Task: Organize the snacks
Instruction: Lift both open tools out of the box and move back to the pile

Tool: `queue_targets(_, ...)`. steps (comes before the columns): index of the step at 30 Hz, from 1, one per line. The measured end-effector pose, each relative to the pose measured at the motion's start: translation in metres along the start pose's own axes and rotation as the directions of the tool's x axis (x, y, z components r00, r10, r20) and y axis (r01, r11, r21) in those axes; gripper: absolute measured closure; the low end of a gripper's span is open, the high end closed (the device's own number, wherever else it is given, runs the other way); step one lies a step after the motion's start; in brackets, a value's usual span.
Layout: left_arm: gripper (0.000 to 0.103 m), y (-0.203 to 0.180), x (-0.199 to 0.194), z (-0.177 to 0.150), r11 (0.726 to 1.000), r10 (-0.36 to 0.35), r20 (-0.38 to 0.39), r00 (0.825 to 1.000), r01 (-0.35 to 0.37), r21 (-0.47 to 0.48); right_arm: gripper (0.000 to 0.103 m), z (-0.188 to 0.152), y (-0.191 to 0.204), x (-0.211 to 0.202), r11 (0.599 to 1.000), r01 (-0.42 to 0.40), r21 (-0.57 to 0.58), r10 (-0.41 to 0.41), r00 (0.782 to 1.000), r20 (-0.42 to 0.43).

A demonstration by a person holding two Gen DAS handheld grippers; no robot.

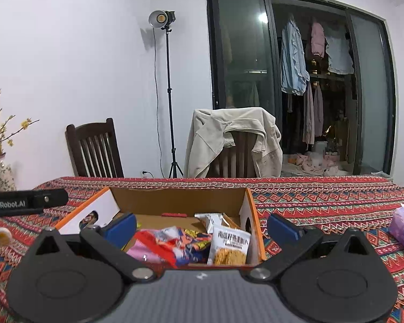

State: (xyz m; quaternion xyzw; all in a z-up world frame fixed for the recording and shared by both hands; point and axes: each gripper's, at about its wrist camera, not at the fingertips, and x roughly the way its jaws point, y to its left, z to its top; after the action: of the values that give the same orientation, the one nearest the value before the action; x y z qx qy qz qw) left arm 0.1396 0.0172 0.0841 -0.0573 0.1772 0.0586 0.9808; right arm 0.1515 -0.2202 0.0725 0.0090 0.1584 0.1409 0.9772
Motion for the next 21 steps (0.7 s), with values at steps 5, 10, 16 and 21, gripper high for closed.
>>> queue_targets(5,0.000,0.010,-0.024,-0.013,1.000,-0.013,-0.009,1.000,0.013,0.002,0.000,-0.012,0.003,-0.026,1.000,-0.006,-0.002,0.006,1.000,-0.006)
queue_targets(10,0.000,0.021,-0.051,-0.029,1.000,-0.021,-0.010,1.000,0.021,-0.005,0.000,-0.027,0.007,-0.049,1.000,-0.018,-0.012,0.018,1.000,-0.017)
queue_targets(16,0.000,0.029,-0.081,-0.050,1.000,-0.029,0.000,1.000,0.029,0.005,0.000,-0.045,0.013,-0.071,0.999,-0.037,-0.017,0.037,0.999,-0.039)
queue_targets(21,0.000,0.031,-0.099,-0.067,0.999,-0.033,0.002,0.999,0.033,0.015,0.000,-0.060,0.019,-0.082,0.998,-0.058,-0.023,0.056,0.996,-0.065)
